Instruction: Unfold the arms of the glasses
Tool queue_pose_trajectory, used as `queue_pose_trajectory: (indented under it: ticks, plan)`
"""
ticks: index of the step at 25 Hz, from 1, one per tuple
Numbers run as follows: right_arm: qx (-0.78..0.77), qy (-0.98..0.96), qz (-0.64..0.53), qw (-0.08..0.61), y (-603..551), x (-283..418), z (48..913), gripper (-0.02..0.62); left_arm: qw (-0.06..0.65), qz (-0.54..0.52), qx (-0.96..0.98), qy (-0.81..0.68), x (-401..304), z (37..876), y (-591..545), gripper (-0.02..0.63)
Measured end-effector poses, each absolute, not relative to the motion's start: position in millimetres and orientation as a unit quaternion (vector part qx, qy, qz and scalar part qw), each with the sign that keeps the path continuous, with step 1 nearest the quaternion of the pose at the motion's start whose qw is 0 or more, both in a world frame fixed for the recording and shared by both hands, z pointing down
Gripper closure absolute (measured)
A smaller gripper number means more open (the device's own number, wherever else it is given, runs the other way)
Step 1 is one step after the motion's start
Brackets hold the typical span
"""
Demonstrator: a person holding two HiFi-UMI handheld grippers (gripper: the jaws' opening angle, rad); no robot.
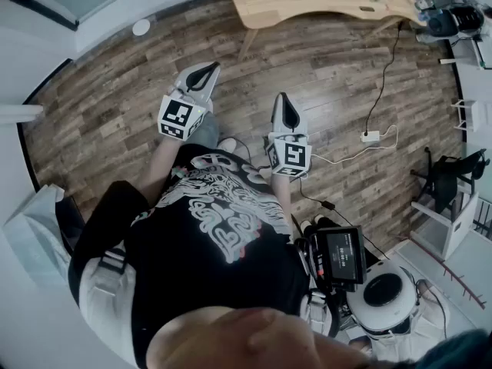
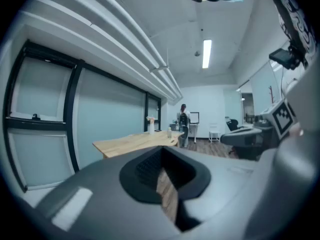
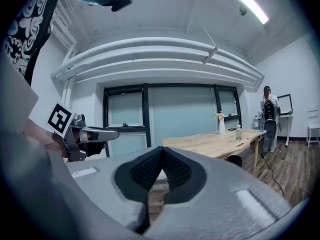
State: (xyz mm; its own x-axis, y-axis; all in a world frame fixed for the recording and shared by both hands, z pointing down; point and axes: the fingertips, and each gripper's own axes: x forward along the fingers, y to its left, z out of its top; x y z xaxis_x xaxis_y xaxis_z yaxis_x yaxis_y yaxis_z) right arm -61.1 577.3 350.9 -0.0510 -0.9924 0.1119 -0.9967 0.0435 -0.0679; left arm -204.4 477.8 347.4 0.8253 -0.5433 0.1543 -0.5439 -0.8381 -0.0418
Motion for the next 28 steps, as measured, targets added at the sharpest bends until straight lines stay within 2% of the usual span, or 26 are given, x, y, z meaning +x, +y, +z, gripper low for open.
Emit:
queue_pose_trajectory:
  ticks: [21, 28]
  plan:
    - [0.712, -0.702, 0.008, 0.020, 592.3, -64.2, 325.9, 0.596, 0.004, 0.064, 0.952, -0.301, -229.2, 337.5, 483.8, 0.617]
    - [0.717, -0.696, -0.005, 0.026, 588.2, -49.6, 329.5, 0.597, 0.021, 0.048, 0.952, -0.302, -216.0, 347.8, 479.7, 0.617]
